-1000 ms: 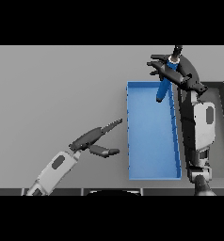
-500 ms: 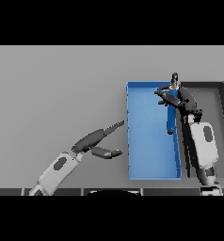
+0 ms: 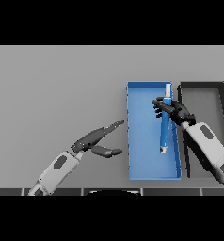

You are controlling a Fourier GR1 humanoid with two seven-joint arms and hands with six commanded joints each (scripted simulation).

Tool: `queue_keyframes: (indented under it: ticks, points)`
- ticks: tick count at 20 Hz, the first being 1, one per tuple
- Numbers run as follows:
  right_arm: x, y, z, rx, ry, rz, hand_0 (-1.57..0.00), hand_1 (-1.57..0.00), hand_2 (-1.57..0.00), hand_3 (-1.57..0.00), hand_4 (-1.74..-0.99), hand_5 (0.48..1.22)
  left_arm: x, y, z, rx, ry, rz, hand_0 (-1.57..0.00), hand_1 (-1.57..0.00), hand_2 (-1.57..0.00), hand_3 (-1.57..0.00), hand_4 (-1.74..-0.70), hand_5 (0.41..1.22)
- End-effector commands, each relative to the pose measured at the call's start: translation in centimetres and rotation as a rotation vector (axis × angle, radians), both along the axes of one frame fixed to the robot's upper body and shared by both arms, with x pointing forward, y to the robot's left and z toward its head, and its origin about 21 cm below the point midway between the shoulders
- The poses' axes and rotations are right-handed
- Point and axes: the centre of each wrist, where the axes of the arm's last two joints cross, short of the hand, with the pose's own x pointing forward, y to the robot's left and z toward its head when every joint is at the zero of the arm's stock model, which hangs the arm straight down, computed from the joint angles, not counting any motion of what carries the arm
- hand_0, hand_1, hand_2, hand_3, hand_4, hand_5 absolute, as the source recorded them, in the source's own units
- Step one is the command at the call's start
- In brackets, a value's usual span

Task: Pick up the blue pipe and place it into the blue bin.

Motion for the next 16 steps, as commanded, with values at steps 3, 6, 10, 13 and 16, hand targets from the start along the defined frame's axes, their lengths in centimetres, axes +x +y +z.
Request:
queue_keyframes:
  ticks: [3,6,10,13,16]
  points:
    - [-0.5,0.3,0.7,-0.136,-0.036,0.141,-0.25,-0.23,-0.22,-0.13,-1.204,1.002,-0.2,0.4,-0.3,-0.006,-0.007,0.004,0.0,0.0,0.0,0.0,-0.83,0.477]
    - [-0.5,0.8,1.3,-0.188,-0.05,0.183,-0.15,-0.12,-0.11,-0.07,-1.192,0.907,-0.1,0.4,-0.1,-0.017,-0.002,0.0,0.0,0.0,0.0,0.0,-0.83,0.472]
    - [-0.7,0.7,0.8,-0.198,-0.042,0.164,-0.06,-0.05,-0.05,-0.03,-1.188,0.818,-0.2,0.5,0.2,-0.01,0.0,0.006,0.0,0.0,0.0,0.0,-0.83,0.471]
    - [-0.8,0.9,0.8,-0.213,-0.05,0.171,-0.03,-0.02,-0.02,-0.01,-1.182,0.789,-0.5,0.0,0.0,-0.002,0.003,0.006,0.0,0.0,0.0,0.0,-0.83,0.471]
    - [-1.0,1.2,0.6,-0.21,-0.072,0.183,-0.02,-0.01,-0.01,-0.01,-1.186,0.772,-0.1,0.7,0.2,0.005,-0.014,0.006,0.0,0.0,0.0,0.0,-0.83,0.472]
